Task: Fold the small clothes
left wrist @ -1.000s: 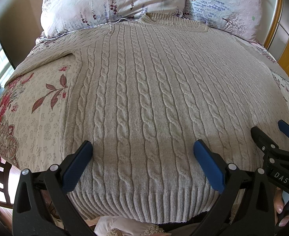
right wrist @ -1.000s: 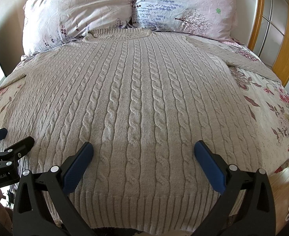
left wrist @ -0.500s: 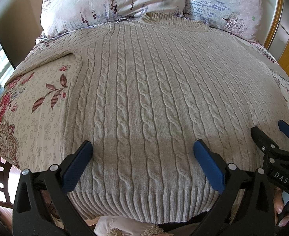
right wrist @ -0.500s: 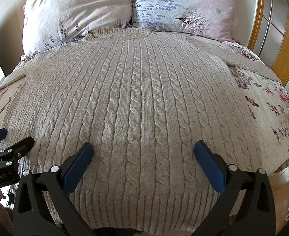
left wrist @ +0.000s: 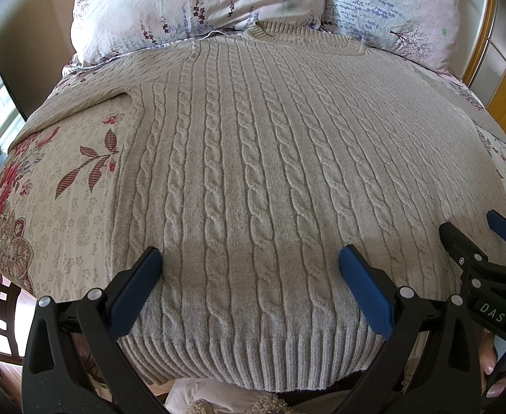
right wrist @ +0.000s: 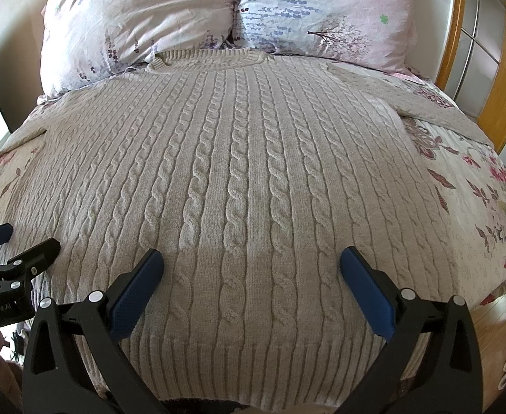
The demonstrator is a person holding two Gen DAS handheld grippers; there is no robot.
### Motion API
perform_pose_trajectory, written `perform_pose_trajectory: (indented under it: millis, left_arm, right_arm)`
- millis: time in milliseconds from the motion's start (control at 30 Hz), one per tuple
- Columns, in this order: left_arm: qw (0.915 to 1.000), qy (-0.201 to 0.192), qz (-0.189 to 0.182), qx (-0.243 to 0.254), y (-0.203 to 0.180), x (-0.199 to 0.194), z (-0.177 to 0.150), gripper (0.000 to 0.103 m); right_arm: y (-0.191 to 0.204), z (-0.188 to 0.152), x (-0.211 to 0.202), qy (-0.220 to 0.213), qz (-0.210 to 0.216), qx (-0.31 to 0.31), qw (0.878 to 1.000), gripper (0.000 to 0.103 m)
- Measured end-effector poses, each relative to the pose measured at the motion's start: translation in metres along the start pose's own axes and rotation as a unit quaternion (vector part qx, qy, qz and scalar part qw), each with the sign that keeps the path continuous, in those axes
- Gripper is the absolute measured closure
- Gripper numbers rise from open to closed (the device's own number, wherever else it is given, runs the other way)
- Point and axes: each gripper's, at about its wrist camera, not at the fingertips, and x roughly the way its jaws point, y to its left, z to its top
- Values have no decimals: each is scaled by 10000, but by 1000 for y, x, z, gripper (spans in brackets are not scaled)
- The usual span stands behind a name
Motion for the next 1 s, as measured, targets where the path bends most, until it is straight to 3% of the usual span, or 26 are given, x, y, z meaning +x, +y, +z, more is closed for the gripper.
perform_pose_trajectory:
  millis: [233,567,733,933,1000]
  left_arm:
    - [10000,11,1,7,0,0,-1,2]
    - [9999,-33,-36,137,1,2,2,2]
    - [9985,-381,-236,321,4,-5,18,2]
    - [9899,-1204,-349,663,5,-23,58,2]
    - [9887,-1227,-429,747,3,-23,72,2]
  right_arm:
    - [0,1,0,21,141,-192,9997,1]
    - [-15,11,0,-69,657,-403,9970,1]
    - [-71,48,-7,-253,1079,615,9919,6]
    - [-167,97,-2,-461,734,1909,9778,28]
    - [-215,111,9,-421,492,2589,9637,36]
